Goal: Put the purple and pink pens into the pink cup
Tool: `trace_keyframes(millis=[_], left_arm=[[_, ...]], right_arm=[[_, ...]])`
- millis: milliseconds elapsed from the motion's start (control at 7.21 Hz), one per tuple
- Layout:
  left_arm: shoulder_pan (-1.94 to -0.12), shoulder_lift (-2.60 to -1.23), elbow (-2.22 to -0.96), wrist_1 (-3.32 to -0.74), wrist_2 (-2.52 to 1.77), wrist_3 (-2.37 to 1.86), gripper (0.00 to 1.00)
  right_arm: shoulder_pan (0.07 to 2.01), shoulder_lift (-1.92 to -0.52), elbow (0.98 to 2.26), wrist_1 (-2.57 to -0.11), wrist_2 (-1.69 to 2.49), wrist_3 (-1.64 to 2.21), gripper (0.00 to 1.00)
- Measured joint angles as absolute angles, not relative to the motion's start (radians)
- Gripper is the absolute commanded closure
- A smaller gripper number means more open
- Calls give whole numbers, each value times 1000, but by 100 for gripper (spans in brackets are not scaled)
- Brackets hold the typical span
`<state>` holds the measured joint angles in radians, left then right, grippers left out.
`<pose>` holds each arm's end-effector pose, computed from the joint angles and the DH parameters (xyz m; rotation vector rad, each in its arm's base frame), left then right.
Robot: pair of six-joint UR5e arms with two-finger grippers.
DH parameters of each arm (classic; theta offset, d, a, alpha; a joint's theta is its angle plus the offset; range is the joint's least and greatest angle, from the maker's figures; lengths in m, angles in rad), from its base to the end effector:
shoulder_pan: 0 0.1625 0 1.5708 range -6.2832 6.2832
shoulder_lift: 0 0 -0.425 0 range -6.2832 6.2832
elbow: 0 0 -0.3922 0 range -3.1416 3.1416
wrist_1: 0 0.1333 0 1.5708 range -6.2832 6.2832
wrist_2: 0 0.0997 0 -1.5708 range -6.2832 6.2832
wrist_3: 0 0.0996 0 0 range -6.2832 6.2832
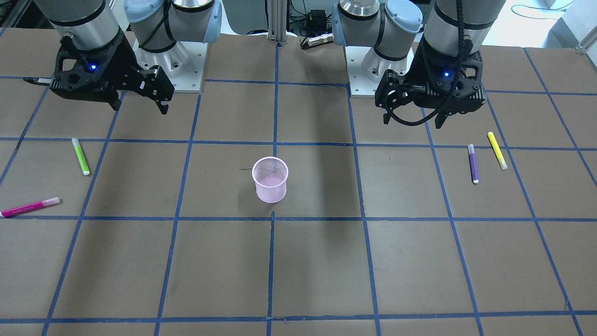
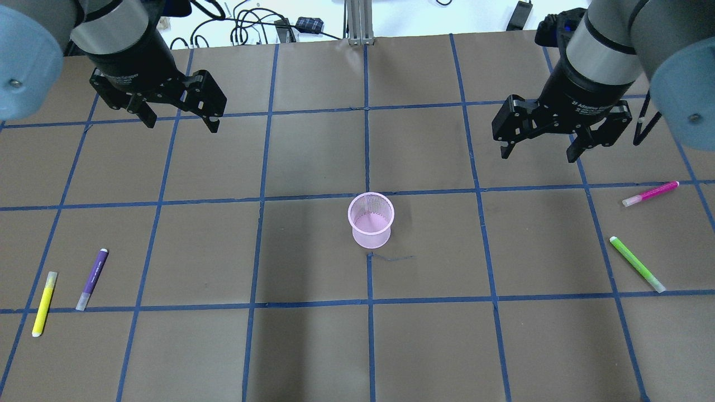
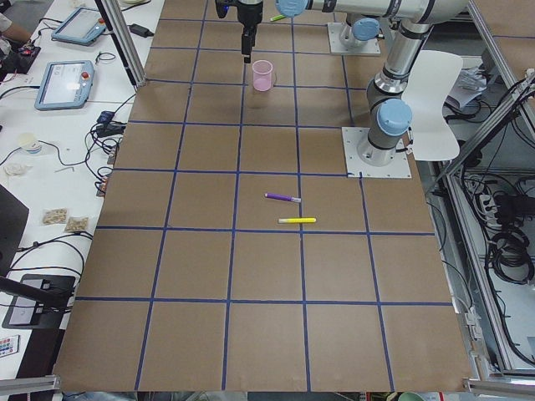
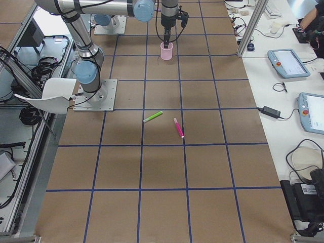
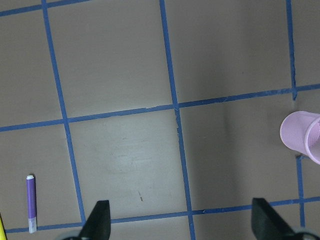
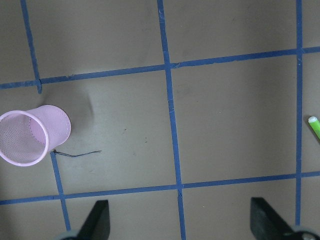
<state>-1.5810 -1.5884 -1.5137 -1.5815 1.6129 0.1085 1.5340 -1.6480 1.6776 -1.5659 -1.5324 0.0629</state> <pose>-0.1342 -0.5006 0.5063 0.1828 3.0925 -0.0413 0.1203 -0.4602 0.4717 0.1557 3.0993 0.0543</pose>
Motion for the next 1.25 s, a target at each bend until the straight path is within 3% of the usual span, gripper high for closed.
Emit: trace_keyframes(millis=[693, 1248], left_arm=[[-1580, -1589, -1520, -1582, 1614, 109, 0], [-1580, -1589, -1520, -1582, 1614, 108, 0]], right_arm=[[1522, -1644, 1678, -1599, -1530, 66, 0], [1316, -1583, 1680, -1611, -1528, 228, 0]])
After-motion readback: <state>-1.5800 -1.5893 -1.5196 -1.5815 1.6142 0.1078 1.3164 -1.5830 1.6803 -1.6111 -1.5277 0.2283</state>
